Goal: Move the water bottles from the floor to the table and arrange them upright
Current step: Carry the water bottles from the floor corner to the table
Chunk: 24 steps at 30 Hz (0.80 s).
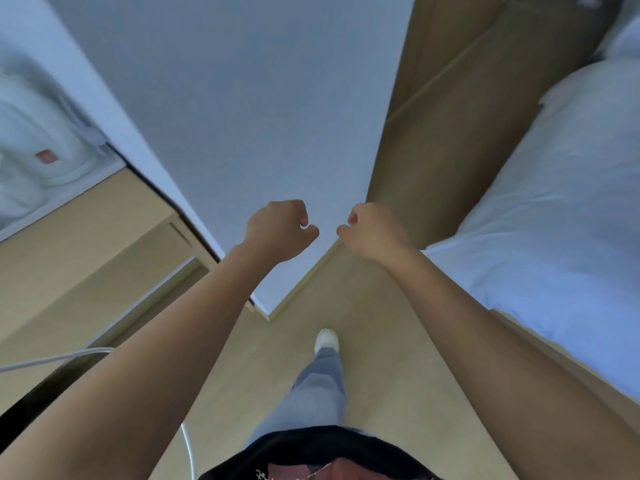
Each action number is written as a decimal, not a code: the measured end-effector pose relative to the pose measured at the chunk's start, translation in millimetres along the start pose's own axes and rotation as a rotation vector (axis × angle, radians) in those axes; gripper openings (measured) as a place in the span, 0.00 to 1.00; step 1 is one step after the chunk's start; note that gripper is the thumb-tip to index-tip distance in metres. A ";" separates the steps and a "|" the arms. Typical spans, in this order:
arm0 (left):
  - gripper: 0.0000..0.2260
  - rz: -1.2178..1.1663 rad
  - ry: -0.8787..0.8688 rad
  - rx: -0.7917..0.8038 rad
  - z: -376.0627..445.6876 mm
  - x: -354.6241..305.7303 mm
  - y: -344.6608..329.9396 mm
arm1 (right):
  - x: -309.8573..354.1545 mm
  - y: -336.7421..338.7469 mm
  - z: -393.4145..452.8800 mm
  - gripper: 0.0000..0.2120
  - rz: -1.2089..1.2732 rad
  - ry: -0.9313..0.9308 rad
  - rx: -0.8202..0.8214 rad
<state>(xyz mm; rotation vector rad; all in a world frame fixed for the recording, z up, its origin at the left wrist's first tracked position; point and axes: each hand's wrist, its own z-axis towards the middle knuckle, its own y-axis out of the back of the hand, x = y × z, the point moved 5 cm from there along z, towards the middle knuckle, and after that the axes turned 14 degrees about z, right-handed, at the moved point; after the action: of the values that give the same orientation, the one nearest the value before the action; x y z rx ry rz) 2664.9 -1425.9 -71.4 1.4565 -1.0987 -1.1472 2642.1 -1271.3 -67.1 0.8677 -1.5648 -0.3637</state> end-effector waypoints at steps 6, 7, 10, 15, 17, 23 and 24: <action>0.05 0.005 -0.085 0.021 72.0 -58.8 -8.7 | -44.1 45.5 48.4 0.08 0.010 -0.079 -0.014; 0.05 0.004 -0.090 0.022 86.3 -66.7 -9.6 | -50.2 53.9 59.4 0.08 0.009 -0.095 -0.015; 0.05 -0.001 -0.103 0.035 129.2 -91.0 -9.9 | -66.2 79.2 92.6 0.10 0.010 -0.144 -0.023; 0.04 -0.002 -0.155 0.056 193.6 -134.0 -10.0 | -85.2 117.7 140.0 0.13 -0.024 -0.174 -0.023; 0.03 -0.012 -0.164 0.069 214.1 -147.1 -11.3 | -92.2 132.1 158.3 0.13 -0.027 -0.195 -0.018; 0.03 -0.022 -0.171 0.102 282.7 -184.6 -13.5 | -118.9 171.5 223.4 0.13 -0.086 -0.208 0.007; 0.05 -0.026 -0.168 0.103 295.5 -192.3 -13.5 | -124.9 178.7 236.8 0.13 -0.094 -0.209 0.019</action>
<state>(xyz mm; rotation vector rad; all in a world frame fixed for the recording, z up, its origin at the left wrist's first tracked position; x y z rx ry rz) 2345.3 -1277.9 -92.2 1.4777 -1.2742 -1.2650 2357.1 -1122.5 -83.6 0.9438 -1.7246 -0.5217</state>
